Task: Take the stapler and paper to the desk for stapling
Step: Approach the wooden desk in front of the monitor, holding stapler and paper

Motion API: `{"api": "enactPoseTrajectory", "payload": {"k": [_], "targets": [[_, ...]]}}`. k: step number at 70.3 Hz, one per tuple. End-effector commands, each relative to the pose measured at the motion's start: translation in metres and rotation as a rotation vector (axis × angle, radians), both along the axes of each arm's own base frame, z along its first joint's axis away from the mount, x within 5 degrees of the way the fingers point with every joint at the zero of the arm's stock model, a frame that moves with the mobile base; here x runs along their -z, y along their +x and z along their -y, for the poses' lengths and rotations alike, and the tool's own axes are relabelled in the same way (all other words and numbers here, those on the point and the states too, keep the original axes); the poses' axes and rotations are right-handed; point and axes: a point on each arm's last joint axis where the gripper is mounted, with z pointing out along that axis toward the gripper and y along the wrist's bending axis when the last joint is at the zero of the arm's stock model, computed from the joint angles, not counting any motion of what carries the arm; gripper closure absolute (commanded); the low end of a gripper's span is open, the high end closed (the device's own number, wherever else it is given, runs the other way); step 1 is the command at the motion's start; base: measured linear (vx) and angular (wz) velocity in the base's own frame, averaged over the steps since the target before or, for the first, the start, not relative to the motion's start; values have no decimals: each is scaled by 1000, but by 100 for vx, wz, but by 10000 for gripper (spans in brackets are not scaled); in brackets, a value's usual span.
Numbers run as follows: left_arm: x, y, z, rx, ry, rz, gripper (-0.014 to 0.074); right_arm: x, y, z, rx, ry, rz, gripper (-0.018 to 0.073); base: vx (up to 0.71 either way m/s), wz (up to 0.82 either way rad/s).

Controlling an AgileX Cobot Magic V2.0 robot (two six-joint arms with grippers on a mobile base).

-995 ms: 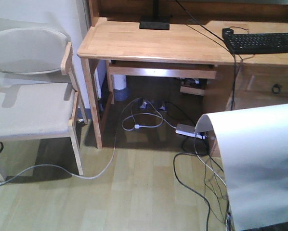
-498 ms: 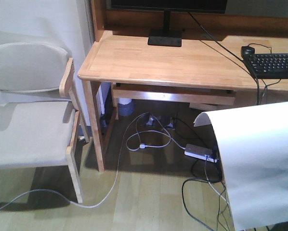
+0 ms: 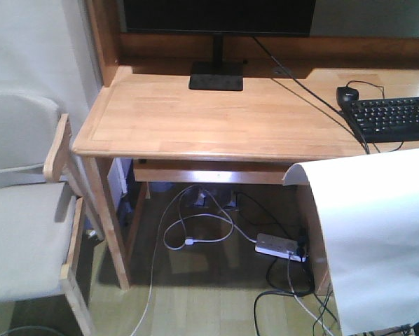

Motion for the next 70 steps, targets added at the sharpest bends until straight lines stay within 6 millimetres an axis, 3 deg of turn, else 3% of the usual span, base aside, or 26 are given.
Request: {"api": "enactPoseTrajectory", "payload": {"k": [1,70], "targets": [[-16,1,0,1,-87,91,603,-9,-3,1,-1,12,54,566,31,-15],[-16,1,0,1,-87,91,603,-9,-3,1,-1,12,54,566,25,-4]]}}
